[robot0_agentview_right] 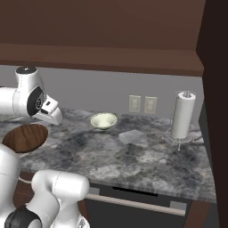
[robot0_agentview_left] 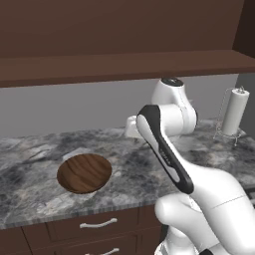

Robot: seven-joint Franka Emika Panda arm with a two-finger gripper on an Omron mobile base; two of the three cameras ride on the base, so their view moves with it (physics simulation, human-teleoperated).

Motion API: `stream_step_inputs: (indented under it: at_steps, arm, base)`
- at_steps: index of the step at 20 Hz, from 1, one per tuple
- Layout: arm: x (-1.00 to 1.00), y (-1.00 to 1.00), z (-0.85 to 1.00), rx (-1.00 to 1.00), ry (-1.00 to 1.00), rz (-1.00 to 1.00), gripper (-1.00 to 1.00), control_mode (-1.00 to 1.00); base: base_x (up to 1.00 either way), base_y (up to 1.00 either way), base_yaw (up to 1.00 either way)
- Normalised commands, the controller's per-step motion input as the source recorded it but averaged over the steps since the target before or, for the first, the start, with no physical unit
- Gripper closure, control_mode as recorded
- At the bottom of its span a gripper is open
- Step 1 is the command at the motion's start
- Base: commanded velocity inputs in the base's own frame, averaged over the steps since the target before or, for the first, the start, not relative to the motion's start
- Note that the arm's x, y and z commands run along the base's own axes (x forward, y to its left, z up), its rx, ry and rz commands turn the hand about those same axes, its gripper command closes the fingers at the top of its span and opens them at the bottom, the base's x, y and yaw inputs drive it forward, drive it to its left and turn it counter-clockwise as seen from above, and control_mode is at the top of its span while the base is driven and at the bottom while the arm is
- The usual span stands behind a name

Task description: Pick up the bowls on the counter and stack them on top of one another in the open cabinet. Place the smaller bowl on top of the larger bowl.

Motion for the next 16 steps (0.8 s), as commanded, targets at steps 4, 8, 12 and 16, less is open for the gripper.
stream_step_inputs:
  at_steps: [4, 8, 12, 16]
  arm:
    - [-0.08, 0.29, -0.24, 0.07, 0.01, -0.02, -1.00, -1.00]
    - [-0.03, 0.30, -0.25, 0.07, 0.00, -0.01, -1.00, -1.00]
    - [-0.06, 0.30, -0.22, 0.00, -0.02, 0.00, -1.00, -1.00]
    - [0.00, 0.22, -0.18, 0.00, -0.02, 0.00, -1.00, -1.00]
  base:
    - [0.00, 0.00, 0.00]
    - [0.00, 0.00, 0.00]
    - [0.00, 0.00, 0.00]
    - [0.00, 0.00, 0.00]
